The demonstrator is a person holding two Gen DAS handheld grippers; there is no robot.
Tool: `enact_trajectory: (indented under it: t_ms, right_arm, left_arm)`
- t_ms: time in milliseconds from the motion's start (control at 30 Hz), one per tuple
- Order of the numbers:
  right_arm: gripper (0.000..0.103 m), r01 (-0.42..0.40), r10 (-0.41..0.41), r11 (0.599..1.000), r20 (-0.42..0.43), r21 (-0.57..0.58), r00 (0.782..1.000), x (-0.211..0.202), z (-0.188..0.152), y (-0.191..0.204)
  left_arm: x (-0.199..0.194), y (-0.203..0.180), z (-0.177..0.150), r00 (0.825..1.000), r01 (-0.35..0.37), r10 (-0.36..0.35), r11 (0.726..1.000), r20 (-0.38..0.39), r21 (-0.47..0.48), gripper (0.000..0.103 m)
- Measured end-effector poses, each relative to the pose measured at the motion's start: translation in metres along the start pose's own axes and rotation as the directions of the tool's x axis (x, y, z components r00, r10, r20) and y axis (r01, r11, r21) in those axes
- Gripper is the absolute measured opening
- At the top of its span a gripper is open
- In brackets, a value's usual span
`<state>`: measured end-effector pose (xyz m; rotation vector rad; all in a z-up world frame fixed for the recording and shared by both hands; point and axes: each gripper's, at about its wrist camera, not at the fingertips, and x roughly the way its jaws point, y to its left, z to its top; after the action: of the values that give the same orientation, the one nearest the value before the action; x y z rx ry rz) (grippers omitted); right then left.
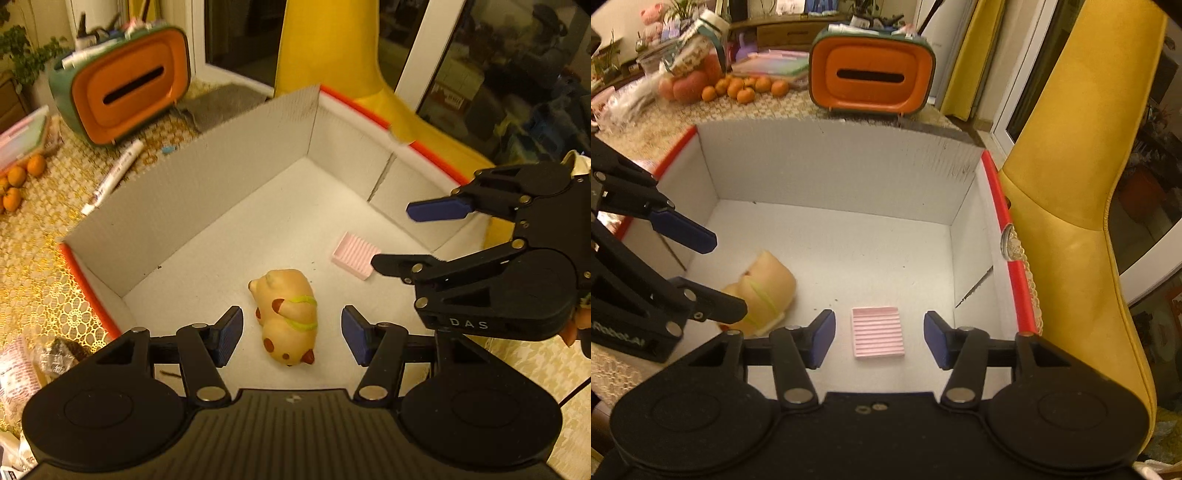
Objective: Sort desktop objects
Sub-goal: 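Open left tool to drop bread toy while right tool releases sticky pad, then withdraw both tools from the box back toward the table items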
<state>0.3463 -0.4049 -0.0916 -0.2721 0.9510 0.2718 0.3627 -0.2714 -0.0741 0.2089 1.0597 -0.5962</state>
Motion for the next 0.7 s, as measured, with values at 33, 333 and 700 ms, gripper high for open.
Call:
enact_trajectory:
  t_ms: [33,333,700]
  right_arm:
    - [0.053,-0.004,0.004,1.000,0.008,0.005,1.000,-0.003,-0.001,0.001]
    - [0.064,-0.033,0.030,0.999,0.091,0.028,0.995,-0.037,-0.013,0.013]
    - [0.076,-0.080,0.075,0.996,0.173,0.023,0.982,-0.071,-0.020,0.042]
  left_arm:
    - [-0.005,-0.002,-0.003,1.000,-0.002,0.002,1.000,0.014,0.005,0.058]
    - [-0.049,-0.009,-0.025,0.993,-0.010,0.008,1.000,0.116,0.014,0.058]
    - [-0.088,-0.006,-0.055,0.981,-0.018,0.020,1.000,0.191,-0.009,0.067]
